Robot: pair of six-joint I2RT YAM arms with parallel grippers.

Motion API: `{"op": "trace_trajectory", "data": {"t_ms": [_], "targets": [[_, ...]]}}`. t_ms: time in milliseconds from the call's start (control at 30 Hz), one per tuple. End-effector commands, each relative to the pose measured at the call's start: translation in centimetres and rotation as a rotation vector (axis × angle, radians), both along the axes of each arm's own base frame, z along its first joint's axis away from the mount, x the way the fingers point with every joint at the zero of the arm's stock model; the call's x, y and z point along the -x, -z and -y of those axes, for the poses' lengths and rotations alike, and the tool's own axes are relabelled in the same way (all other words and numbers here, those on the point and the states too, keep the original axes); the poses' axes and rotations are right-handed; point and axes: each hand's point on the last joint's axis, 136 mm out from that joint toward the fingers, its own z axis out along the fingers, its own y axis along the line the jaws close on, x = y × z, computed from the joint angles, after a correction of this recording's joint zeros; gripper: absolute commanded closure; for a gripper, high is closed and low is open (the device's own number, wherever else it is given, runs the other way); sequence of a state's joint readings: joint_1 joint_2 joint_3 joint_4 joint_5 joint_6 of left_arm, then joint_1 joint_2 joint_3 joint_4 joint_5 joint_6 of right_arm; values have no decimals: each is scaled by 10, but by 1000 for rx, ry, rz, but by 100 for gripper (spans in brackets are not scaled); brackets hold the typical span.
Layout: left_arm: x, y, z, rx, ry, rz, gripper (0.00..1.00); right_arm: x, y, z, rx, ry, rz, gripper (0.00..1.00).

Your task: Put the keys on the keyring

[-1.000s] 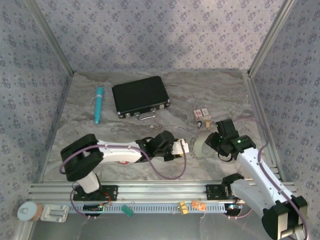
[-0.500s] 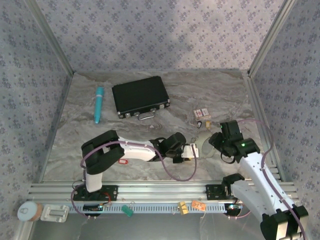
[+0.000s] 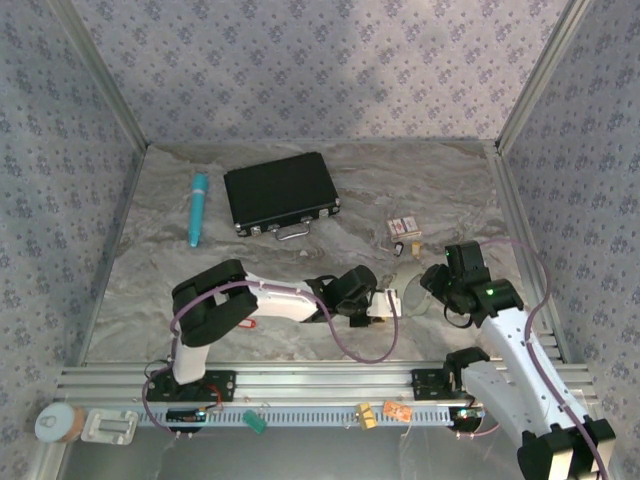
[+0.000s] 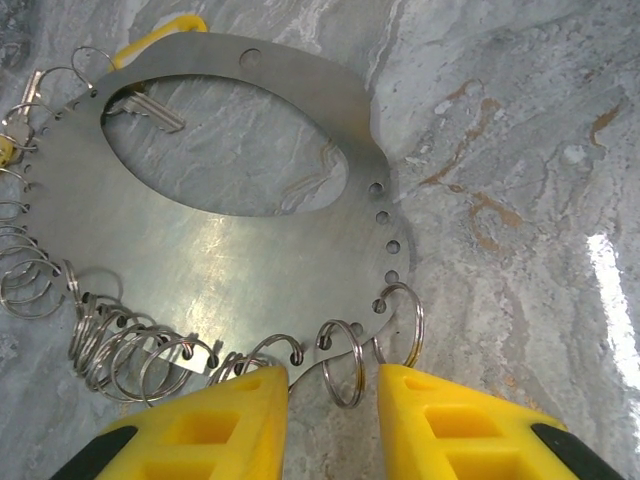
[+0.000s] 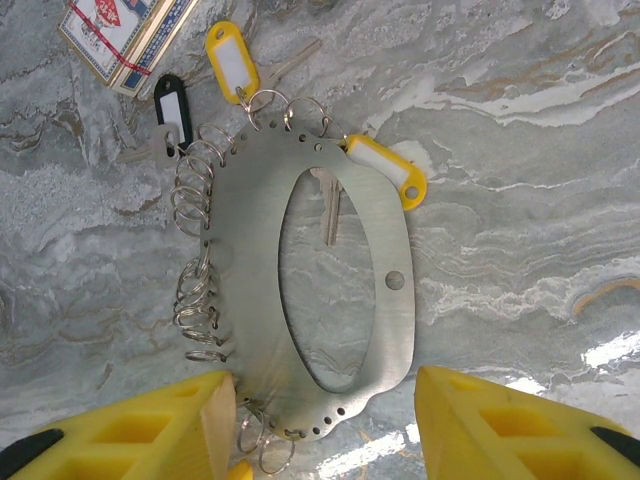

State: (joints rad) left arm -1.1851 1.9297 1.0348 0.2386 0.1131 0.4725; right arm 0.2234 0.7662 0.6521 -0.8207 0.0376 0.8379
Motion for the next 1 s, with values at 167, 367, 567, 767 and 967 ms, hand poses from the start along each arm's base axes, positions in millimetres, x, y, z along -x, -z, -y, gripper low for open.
{"op": "trace_trajectory", "data": {"t_ms": [167,367,567,767,967], "targets": [[4,7,9,-5,35,-9,74,7,4,3,2,-3,-25,48],[2,9,10,-6,28,0,76,8,4,4,-2,3,-24,48],[-1,11,13,-6,21,5,78,8,2,4,-4,1,-23,48],[-6,12,14,-8,5,26,86,9,2,4,-6,1,-24,49],[-14,-8,7,30,-38,81,97,10,-5,4,-7,-10,-19,49]]}}
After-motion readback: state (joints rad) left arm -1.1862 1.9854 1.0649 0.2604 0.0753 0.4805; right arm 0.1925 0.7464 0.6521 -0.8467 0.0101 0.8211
